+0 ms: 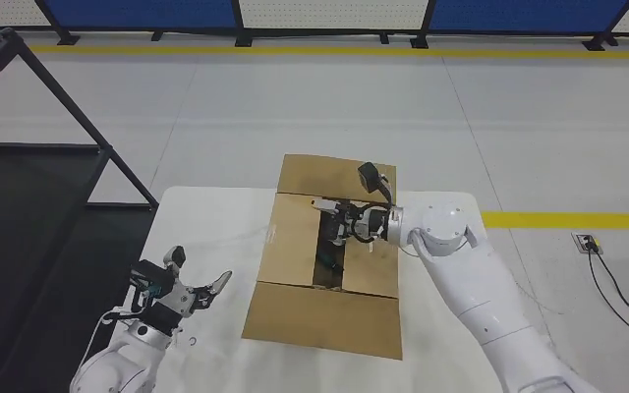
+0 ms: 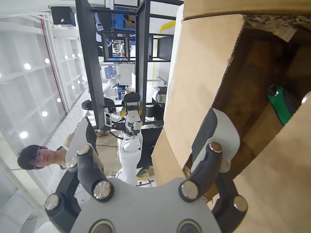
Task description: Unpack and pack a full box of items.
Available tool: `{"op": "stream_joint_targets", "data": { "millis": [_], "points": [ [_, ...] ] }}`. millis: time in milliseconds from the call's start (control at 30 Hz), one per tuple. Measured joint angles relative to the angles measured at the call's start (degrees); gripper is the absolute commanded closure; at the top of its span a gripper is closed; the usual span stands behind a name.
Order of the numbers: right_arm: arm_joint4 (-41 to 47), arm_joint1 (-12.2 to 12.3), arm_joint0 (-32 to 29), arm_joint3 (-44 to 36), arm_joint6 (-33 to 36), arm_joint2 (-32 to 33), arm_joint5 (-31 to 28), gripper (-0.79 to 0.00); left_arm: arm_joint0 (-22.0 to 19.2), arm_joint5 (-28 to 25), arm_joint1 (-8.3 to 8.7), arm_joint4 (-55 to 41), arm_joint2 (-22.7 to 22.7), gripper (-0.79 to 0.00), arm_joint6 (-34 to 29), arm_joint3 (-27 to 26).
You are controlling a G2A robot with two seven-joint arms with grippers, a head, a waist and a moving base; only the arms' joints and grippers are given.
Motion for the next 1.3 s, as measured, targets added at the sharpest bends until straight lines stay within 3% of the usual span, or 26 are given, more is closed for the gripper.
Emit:
{"op": "stream_joint_targets", "data": {
  "millis": [600, 1300],
  "points": [
    [-1.2, -1.0, 1.6, 1.6, -2.0, -2.8, 3.3, -0.785, -6.0, -0.5, -0.01, 5.1, 6.7, -0.785, -3.7, 8.4],
    [-0.7, -1.9, 3.3, 4.7, -0.1, -4.5, 1.7, -0.785, -6.8, -1.2, 0.1, 6.9, 10.0, -0.785, -3.4, 7.7]
  ]
}}
